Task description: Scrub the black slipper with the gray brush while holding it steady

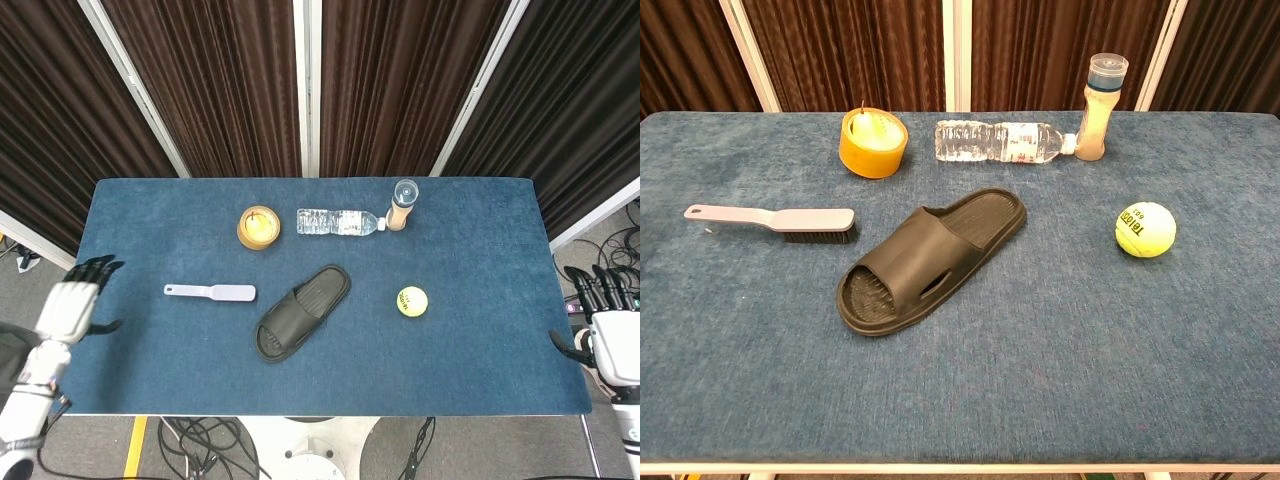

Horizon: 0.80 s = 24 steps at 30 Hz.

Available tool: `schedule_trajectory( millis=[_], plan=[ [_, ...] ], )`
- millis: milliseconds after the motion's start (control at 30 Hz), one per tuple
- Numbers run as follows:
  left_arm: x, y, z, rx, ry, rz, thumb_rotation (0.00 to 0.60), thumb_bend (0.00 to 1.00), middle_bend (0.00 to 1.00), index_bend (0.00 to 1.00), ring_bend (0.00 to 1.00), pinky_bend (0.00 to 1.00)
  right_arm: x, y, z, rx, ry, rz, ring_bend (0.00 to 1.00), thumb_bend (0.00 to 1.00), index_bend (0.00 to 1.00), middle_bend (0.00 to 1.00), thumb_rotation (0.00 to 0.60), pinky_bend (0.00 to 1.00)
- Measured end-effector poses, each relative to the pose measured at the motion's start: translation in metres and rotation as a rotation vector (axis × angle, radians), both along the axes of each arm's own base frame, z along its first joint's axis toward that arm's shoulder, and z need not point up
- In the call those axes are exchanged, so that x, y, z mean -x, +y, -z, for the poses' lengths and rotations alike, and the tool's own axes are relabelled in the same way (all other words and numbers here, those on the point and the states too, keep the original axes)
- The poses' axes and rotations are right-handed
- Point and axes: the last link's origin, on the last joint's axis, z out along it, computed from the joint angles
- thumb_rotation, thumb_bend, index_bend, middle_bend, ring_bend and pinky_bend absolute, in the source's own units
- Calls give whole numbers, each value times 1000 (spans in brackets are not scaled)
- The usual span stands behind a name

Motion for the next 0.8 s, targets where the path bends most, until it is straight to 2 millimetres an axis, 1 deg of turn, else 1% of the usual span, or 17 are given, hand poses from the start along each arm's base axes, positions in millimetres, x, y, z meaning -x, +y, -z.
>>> schedule_trajectory(
  millis=[67,167,267,367,467,567,700,800],
  plan=[
    [-7,21,8,61,3,2,600,170,275,232,169,220,-1,-1,-1,0,0,-1,0,128,78,112,600,35],
    [-16,50,21,139,13,-1,600,170,336,295,227,300,-1,-1,0,-3,-5,6,0,128,78,112,600,35],
    [-24,76,38,204,30,-15,600,170,403,358,288,356,1,0,1,-5,-11,17,0,128,78,111,600,35],
    [-28,94,54,260,42,-46,600,170,444,403,345,425,3,2,2,-7,-14,24,0,128,78,111,600,35],
    [-31,103,70,313,44,-81,600,170,452,410,349,438,5,4,3,-8,-19,34,0,128,78,111,600,35],
    [-35,104,86,364,52,-95,600,170,461,410,349,438,8,5,4,-12,-23,45,0,128,78,111,600,35],
    [-36,104,96,390,56,-111,600,170,479,414,366,443,9,6,5,-16,-25,45,0,128,78,112,600,35],
    [-36,107,101,392,66,-118,600,170,502,440,379,456,10,6,5,-15,-27,44,0,128,78,113,600,35]
  ],
)
